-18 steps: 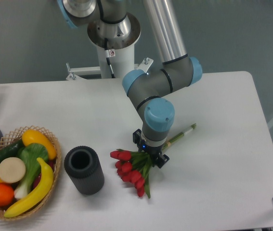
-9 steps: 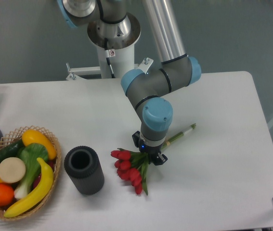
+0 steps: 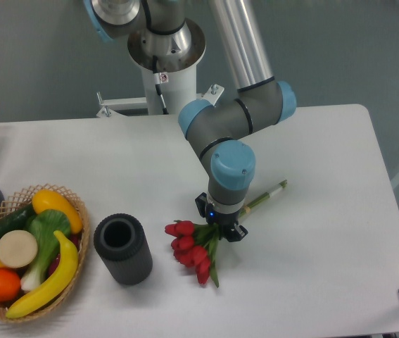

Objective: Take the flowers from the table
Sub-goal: 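Lift the grasped tulip bundle up off the table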

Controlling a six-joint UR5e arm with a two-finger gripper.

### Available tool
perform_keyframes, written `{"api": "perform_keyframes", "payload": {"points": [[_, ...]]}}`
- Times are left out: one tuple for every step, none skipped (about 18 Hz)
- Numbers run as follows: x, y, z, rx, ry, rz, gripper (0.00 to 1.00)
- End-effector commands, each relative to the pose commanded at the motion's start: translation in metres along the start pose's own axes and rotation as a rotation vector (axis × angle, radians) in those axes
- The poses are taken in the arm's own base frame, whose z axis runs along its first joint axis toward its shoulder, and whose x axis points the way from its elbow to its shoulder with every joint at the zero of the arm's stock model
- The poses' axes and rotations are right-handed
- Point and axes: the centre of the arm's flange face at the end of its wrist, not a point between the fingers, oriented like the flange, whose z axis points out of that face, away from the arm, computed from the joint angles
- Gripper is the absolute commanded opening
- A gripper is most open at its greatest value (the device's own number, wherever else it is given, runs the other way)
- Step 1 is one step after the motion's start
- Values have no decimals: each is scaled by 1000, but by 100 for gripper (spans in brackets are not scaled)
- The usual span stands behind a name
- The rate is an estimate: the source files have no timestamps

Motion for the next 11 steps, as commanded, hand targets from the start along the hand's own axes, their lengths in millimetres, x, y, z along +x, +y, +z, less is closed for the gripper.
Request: {"api": "perform_keyframes", "payload": {"points": [[-2,2,-11,32,-8,-9,36],[-3,2,-18,71,-8,-16,36],[-4,3,-25,107,-9,-23,36],[-7,6,-35,142,-15,-33,36],[-9,9,-48,176,-27,-45,36],[-10,6,-63,211,-42,-44,36],[-10,3,-77,243,-58,-42,36],[-11,5,-93,274,-78,-45,36],[-12,5,-108,317,-89,-49,36],[-14,5,-123,375,-96,-60,36],[-16,-1,-137,448,-91,-72,37]]}}
